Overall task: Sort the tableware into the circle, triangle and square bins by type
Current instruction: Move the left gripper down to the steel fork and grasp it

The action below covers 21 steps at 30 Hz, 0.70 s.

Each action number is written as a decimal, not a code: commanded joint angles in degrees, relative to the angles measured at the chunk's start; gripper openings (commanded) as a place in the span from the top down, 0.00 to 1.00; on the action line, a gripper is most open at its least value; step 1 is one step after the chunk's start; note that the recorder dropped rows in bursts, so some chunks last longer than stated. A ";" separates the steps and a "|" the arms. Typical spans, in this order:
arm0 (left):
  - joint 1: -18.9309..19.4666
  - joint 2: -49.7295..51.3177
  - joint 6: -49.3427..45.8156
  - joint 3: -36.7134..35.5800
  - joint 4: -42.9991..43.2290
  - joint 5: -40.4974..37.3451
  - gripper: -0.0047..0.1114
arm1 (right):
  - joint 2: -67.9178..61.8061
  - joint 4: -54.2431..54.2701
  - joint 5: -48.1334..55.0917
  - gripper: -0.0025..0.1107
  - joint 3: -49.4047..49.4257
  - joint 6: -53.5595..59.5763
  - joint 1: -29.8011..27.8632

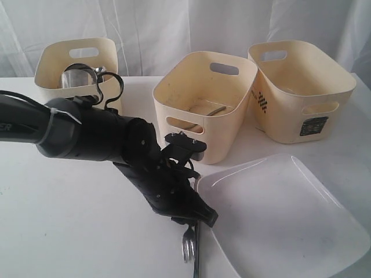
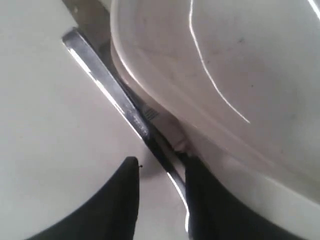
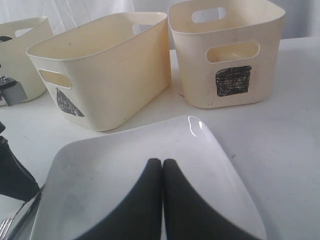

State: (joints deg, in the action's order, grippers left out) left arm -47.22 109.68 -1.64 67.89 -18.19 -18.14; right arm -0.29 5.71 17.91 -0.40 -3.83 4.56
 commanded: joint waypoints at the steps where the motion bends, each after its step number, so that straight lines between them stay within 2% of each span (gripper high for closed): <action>1: -0.28 0.17 -0.04 -0.45 -0.62 0.44 0.64 | 0.29 0.11 -0.82 0.98 0.40 0.23 0.10; 14: -0.28 1.29 -0.04 -0.45 -0.48 -1.78 0.64 | 0.29 0.11 -0.82 0.98 0.40 0.23 0.10; 21: -0.28 1.29 0.86 -0.45 3.70 -5.86 0.64 | 0.29 0.11 -0.82 0.98 0.40 0.23 0.10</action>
State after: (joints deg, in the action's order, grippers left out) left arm -47.22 110.47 -1.74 67.89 -16.73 -19.14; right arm -0.29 5.71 17.91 -0.40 -3.83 4.56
